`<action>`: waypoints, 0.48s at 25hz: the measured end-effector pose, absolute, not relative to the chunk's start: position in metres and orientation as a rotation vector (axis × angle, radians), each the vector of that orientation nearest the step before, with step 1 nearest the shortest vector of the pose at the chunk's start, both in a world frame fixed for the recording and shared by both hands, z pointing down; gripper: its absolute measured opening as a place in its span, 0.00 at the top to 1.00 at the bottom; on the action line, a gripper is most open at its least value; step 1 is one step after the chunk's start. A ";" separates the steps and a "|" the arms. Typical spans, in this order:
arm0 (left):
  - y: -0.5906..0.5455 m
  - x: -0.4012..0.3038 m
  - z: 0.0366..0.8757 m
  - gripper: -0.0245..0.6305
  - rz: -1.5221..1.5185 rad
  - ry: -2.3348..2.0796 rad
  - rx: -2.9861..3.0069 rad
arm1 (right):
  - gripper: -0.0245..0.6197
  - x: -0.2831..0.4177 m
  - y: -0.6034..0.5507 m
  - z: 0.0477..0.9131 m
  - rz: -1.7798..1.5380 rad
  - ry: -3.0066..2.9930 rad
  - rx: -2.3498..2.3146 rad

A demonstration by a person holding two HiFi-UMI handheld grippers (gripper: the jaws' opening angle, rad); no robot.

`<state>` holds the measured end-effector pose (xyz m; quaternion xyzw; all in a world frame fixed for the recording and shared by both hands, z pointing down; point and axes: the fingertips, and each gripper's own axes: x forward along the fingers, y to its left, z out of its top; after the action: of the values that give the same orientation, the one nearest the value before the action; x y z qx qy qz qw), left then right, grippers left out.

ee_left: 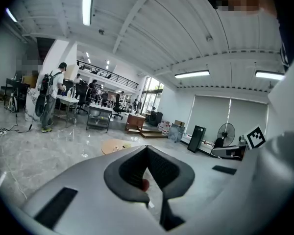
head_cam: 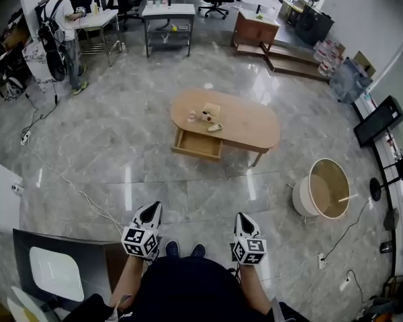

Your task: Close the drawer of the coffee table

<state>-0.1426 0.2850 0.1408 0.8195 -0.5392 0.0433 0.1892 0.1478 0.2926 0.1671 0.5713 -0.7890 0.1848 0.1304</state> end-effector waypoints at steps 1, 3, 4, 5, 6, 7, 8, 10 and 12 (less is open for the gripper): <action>0.285 -0.143 0.141 0.93 0.122 -1.517 2.302 | 0.92 0.147 0.293 0.167 0.536 -2.296 1.654; 0.285 -0.144 0.143 0.93 0.121 -1.518 2.299 | 0.92 0.146 0.292 0.167 0.548 -2.304 1.652; 0.286 -0.143 0.143 0.93 0.120 -1.519 2.298 | 0.92 0.147 0.292 0.169 0.562 -2.305 1.652; 0.286 -0.143 0.144 0.93 0.119 -1.521 2.296 | 0.92 0.148 0.293 0.172 0.577 -2.302 1.651; 0.286 -0.144 0.144 0.93 0.119 -1.524 2.292 | 0.92 0.149 0.293 0.175 0.590 -2.299 1.652; 0.286 -0.146 0.144 0.93 0.117 -1.528 2.285 | 0.92 0.149 0.293 0.177 0.600 -2.297 1.653; 0.286 -0.147 0.145 0.93 0.113 -1.531 2.279 | 0.92 0.148 0.294 0.178 0.606 -2.297 1.655; 0.288 -0.150 0.146 0.93 0.110 -1.530 2.275 | 0.92 0.146 0.295 0.177 0.608 -2.304 1.659; 0.289 -0.149 0.148 0.93 0.119 -1.526 2.277 | 0.92 0.146 0.296 0.176 0.603 -2.311 1.664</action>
<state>-0.1489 0.2891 0.1478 0.8135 -0.5454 0.0424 0.1976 0.1462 0.2956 0.1758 0.5678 -0.7887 0.2057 0.1151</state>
